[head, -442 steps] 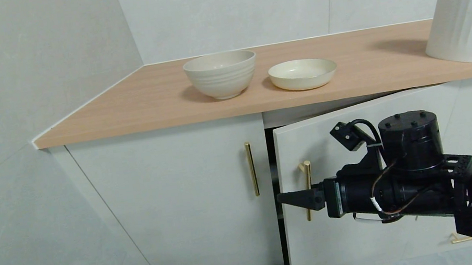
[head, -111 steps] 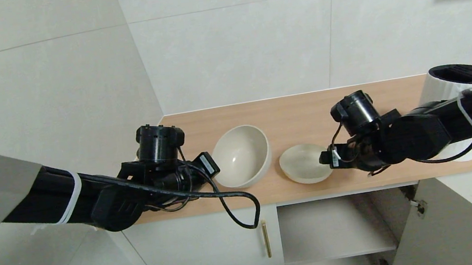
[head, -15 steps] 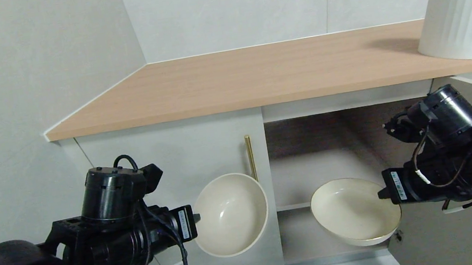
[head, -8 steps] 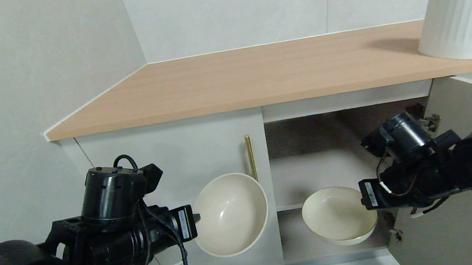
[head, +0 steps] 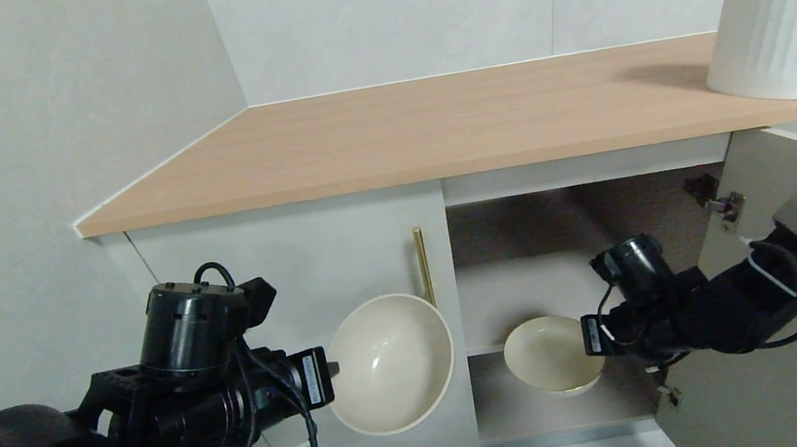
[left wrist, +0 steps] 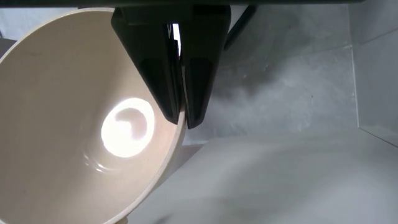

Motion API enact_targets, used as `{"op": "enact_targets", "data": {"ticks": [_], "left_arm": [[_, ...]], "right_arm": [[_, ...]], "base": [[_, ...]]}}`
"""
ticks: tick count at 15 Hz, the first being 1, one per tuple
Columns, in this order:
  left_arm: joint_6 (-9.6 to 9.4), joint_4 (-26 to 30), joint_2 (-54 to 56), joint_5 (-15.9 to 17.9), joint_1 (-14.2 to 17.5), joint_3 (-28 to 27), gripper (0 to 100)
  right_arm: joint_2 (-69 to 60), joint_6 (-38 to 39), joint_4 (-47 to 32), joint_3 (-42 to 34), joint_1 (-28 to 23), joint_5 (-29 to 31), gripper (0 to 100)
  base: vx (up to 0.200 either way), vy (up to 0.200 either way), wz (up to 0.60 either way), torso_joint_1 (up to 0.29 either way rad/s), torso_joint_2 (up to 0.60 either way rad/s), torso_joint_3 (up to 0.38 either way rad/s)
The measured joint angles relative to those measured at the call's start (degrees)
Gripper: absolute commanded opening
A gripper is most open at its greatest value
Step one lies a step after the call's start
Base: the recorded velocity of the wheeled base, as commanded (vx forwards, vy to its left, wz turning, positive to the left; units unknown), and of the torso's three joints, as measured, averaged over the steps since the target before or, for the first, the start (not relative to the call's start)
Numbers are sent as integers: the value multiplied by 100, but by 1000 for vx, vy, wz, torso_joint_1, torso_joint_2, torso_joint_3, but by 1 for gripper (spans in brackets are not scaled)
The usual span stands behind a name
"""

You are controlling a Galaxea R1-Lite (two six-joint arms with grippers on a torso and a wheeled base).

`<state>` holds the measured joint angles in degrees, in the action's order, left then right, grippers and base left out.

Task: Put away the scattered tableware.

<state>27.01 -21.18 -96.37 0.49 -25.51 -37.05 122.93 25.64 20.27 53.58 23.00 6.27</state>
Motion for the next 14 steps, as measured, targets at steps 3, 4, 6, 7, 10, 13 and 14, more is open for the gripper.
{"op": "enact_targets", "data": {"ticks": [3, 4, 6, 7, 10, 13, 14], "left_arm": [[-2, 2, -33, -5, -13, 0, 0], [0, 2, -40, -5, -13, 0, 0], [2, 0, -46, -6, -15, -2, 0], [2, -1, -46, -6, -15, -2, 0], [0, 0, -52, -5, -15, -5, 0], [0, 0, -60, -6, -15, -5, 0], [0, 0, -63, -6, -15, -5, 0]], "right_arm": [[522, 129, 1040, -11, -32, 427, 0], [670, 132, 1292, -11, -63, 471, 0], [858, 129, 1512, 9, -132, 602, 0], [924, 127, 1563, 26, -171, 686, 0], [1128, 118, 1743, 205, -328, 745, 0], [1353, 112, 1716, 540, -449, 755, 0], [1425, 113, 1716, 647, -485, 752, 0]], "base": [[0, 0, 0, 0, 0, 0], [0, 0, 0, 0, 0, 0], [0, 0, 0, 0, 0, 0], [0, 0, 0, 0, 0, 0], [0, 0, 0, 0, 0, 0], [0, 0, 0, 0, 0, 0], [0, 0, 0, 0, 0, 0]]}}
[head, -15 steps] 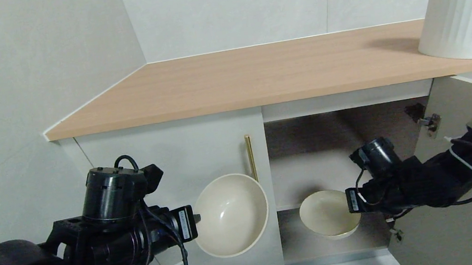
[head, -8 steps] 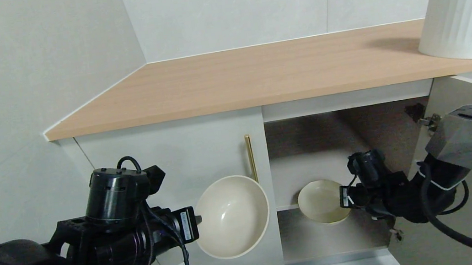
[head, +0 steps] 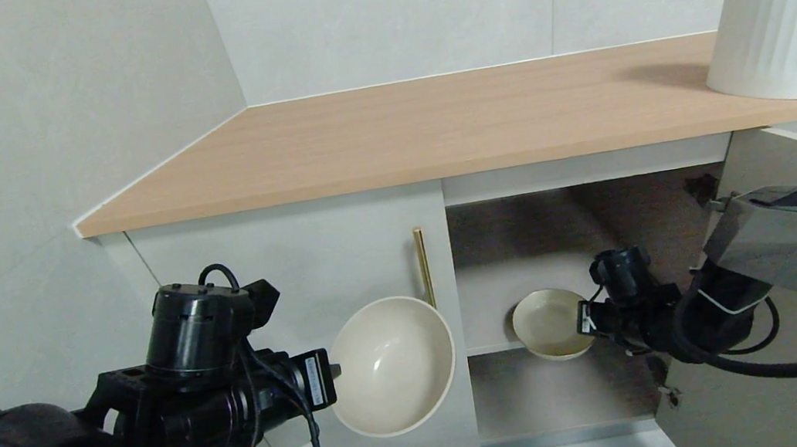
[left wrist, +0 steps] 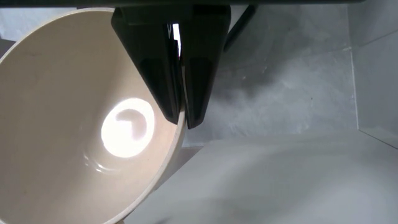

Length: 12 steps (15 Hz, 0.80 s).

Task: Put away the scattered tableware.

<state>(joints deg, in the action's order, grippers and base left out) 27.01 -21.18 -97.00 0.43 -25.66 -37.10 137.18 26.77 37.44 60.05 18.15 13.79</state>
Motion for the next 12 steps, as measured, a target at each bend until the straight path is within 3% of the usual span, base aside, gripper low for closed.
{"op": "enact_targets", "data": {"ticks": [12], "left_arm": [[-6, -6, -116, -16, -99, 16, 0]], "right_arm": [[780, 0, -143, 1291, -291, 127, 0]], "base": [[0, 0, 0, 0, 0, 0]]}}
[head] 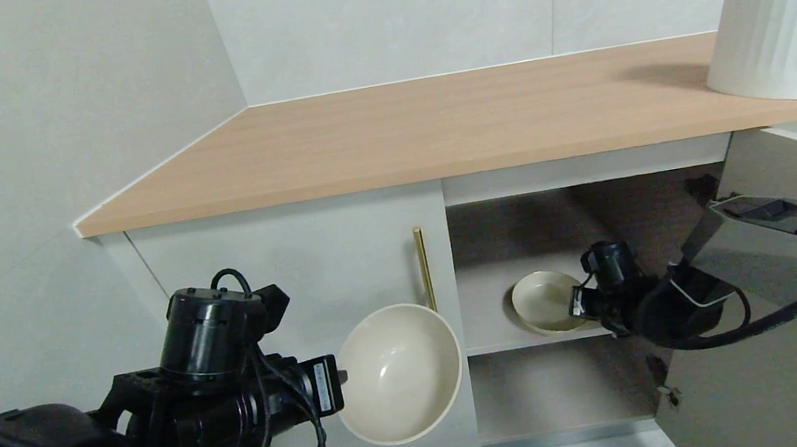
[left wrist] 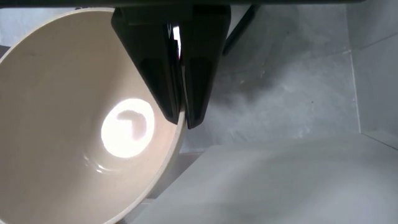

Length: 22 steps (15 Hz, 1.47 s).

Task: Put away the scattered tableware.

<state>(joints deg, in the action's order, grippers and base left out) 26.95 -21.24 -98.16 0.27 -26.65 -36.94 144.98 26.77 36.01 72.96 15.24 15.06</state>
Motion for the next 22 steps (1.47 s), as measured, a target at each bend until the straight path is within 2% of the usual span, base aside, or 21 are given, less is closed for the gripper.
{"op": "enact_targets", "data": {"ticks": [9, 10, 17, 20, 22], "left_arm": [[2, -2, -10, -2, -9, 11, 0], [0, 0, -10, -2, -9, 11, 0], [0, 2, -38, -5, -6, 4, 0], [20, 6, -179, -17, -46, -90, 0], [26, 9, -306, -67, -190, -106, 0]], "right_arm": [[111, 141, -11, 212, -80, 10, 0], [110, 174, -13, 212, -77, 10, 100], [-80, 374, -2, 101, -52, 5, 100], [-564, 366, -10, -463, 133, -138, 100], [-1117, 322, -11, -1007, 383, -371, 100]], "base": [[0, 0, 0, 0, 0, 0], [0, 0, 0, 0, 0, 0], [0, 0, 0, 0, 0, 0], [0, 0, 0, 0, 0, 0], [0, 0, 0, 0, 0, 0]]}}
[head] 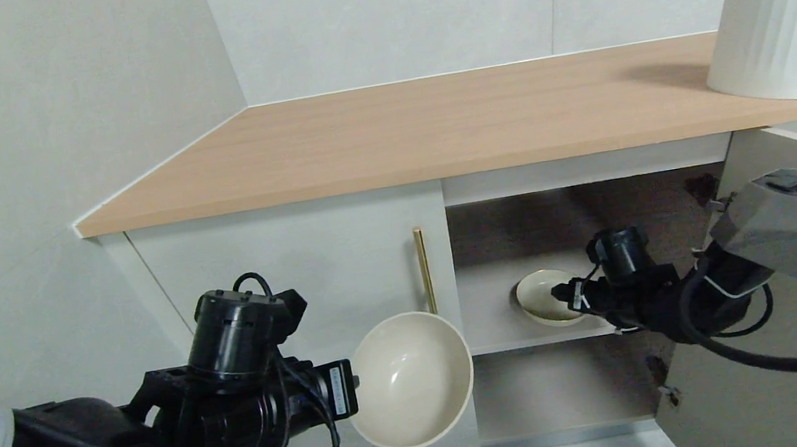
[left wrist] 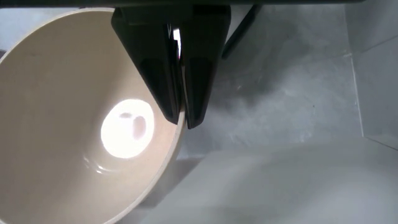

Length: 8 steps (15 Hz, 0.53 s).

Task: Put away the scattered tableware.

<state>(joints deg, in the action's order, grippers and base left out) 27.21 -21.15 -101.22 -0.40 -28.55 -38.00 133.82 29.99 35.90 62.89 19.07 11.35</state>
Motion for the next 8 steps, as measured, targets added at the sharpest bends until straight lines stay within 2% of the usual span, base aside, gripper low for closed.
{"op": "enact_targets", "data": {"ticks": [5, 6, 7, 8], "left_arm": [[35, -9, -405, -285, -312, -1, 0], [111, -96, -479, -299, -341, -4, 0], [276, -356, -571, -310, -356, -23, 0], [335, -457, -663, -323, -369, -30, 0]], "right_arm": [[-1432, -623, 0, -1347, 973, -670, 100], [-1646, -746, 1, -1535, 1147, -734, 100], [-1899, -869, -2, -1753, 1342, -763, 100], [-2180, -965, -10, -1972, 1587, -779, 100]], "base": [[0, 0, 0, 0, 0, 0], [0, 0, 0, 0, 0, 0], [0, 0, 0, 0, 0, 0], [0, 0, 0, 0, 0, 0]]}}
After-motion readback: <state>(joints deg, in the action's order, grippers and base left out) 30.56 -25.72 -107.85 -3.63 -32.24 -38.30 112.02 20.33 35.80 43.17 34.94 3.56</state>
